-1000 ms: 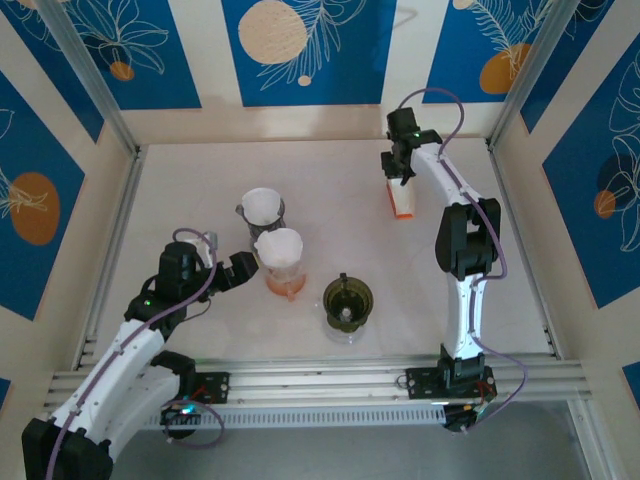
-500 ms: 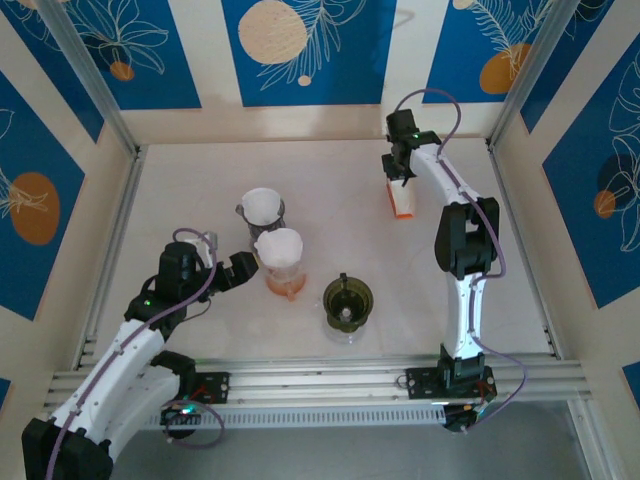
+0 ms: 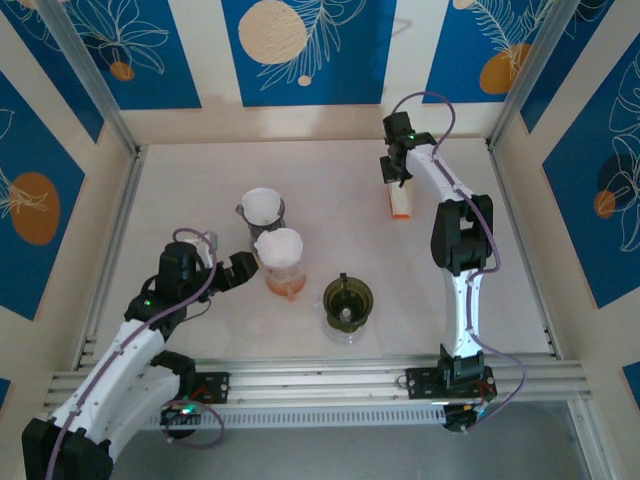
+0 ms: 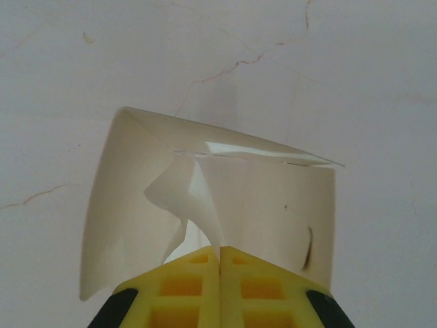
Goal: Place the coffee filter in the dripper
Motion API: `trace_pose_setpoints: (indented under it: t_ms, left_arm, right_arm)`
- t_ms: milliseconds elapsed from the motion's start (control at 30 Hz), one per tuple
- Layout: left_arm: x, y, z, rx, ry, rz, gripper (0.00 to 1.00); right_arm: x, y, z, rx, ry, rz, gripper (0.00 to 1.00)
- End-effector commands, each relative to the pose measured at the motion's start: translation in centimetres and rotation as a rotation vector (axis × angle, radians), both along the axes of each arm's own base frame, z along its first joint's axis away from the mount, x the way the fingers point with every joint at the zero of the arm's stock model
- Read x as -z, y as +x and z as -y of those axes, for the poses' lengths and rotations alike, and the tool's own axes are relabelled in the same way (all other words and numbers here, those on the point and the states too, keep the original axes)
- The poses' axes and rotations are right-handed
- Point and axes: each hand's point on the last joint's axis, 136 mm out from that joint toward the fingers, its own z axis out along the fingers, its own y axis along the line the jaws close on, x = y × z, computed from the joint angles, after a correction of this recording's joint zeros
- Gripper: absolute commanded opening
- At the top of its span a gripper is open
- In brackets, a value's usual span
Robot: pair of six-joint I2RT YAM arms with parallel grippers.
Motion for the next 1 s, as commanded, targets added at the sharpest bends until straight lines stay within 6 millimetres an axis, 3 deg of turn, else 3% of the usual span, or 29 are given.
trace_pose_setpoints:
  t_ms: [0,200,467,667,867,967]
  left_arm:
    - [-0.3,0.1,-0.2,-0.013,-0.013,0.004,1.00]
    - [-0.8,0.1,0.0,-0.004,-0.024,0.016,1.00]
    - [-2.0,-0.3,0.0,0.011,-0.029,0.050,1.00]
    - [-3.2,-0.7,-0.2,0.024,-0.012,0.085,1.00]
    - [-4.5,-1.2,-0.2,0.041,-0.002,0.123,1.00]
    - [-5.2,-1.4,-0.3,0.051,0.008,0.141,1.00]
  right_arm:
    - [-2.1,0.3,-0.3,0.008,0.000,0.061,0.00]
    - [-5.5,-1.5,-0.9,0.022,0.028,0.115,0.00]
    - [-8.4,-7.2,-0.2,0.109,0.050,0.152,0.00]
    - [-11.3,-14.6,-1.7,0.086,0.126,0.199,0.00]
    - [-15.6,-24.1,-5.9,-0.104,0.258,0.216,0.00]
    - [-16.7,-29.2,-8.7,-0.232,0.368,0.128,0.00]
